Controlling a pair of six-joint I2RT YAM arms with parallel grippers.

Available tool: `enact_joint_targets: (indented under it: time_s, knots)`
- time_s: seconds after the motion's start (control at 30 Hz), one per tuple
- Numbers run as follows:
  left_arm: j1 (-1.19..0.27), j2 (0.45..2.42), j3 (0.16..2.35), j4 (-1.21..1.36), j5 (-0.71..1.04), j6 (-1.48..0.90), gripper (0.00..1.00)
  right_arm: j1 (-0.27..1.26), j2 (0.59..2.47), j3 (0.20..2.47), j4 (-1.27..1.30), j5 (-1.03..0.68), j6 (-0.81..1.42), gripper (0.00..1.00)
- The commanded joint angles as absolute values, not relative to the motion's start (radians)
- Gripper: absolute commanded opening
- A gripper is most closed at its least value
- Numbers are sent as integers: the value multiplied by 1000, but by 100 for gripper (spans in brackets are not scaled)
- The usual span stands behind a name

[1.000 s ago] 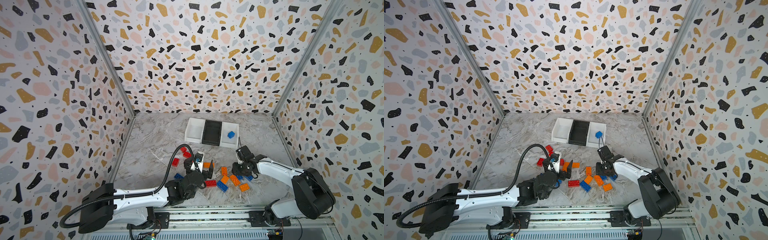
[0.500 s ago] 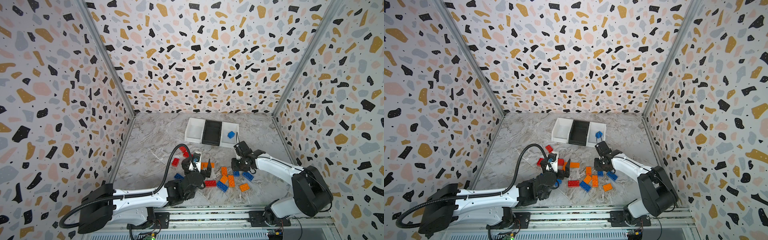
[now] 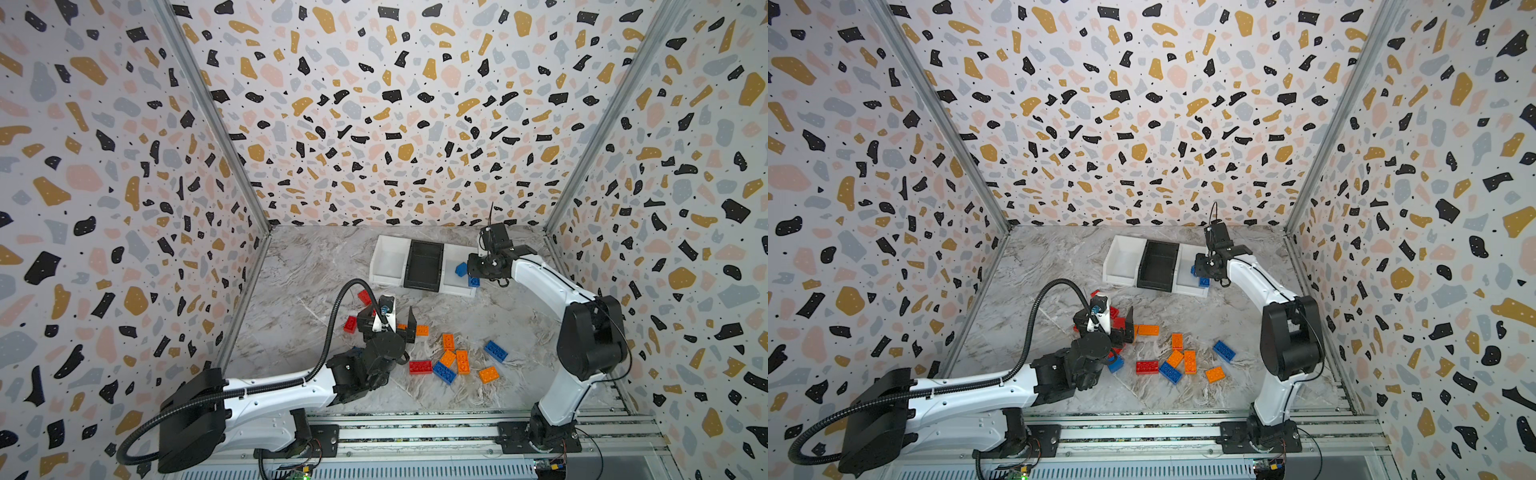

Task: Sort the legos into containers by color
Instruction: 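Carry the blue 2x4 brick into the same white bin and release it, then grasp another blue brick from the pile with the right gripper and lift it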

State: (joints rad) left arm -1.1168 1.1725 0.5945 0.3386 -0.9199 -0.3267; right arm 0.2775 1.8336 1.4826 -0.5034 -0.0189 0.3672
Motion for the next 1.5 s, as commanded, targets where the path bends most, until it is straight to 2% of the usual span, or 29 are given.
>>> enact_joint_targets:
  time_s: [0.0, 0.27, 0.43, 0.57, 0.7, 0.93, 1.1, 1.3, 1.47]
  knots:
    - [-1079, 1152, 638, 344, -904, -324, 100, 261, 1916, 1608, -518, -46, 331, 30]
    - [-1011, 1219, 674, 399, -845, -294, 100, 242, 2125, 1896, -578, -80, 318, 32]
    - [-988, 1283, 714, 440, -800, -273, 100, 243, 2193, 2023, -645, -116, 314, 52]
    - [-986, 1343, 761, 440, -753, -237, 100, 244, 2137, 1994, -664, -107, 293, 59]
    - [-987, 1372, 772, 476, -716, -232, 100, 243, 1994, 1842, -682, -75, 281, 60]
    - [-1012, 1419, 777, 521, -665, -232, 100, 252, 1617, 1281, -625, -58, 360, 62]
    - [-1068, 1459, 795, 531, -638, -242, 100, 282, 1402, 970, -617, -80, 442, 65]
    - [-1134, 1491, 819, 531, -623, -268, 100, 333, 1232, 742, -576, -91, 513, 67]
    - [-1170, 1472, 812, 507, -646, -282, 100, 331, 1205, 676, -518, -110, 498, 67]
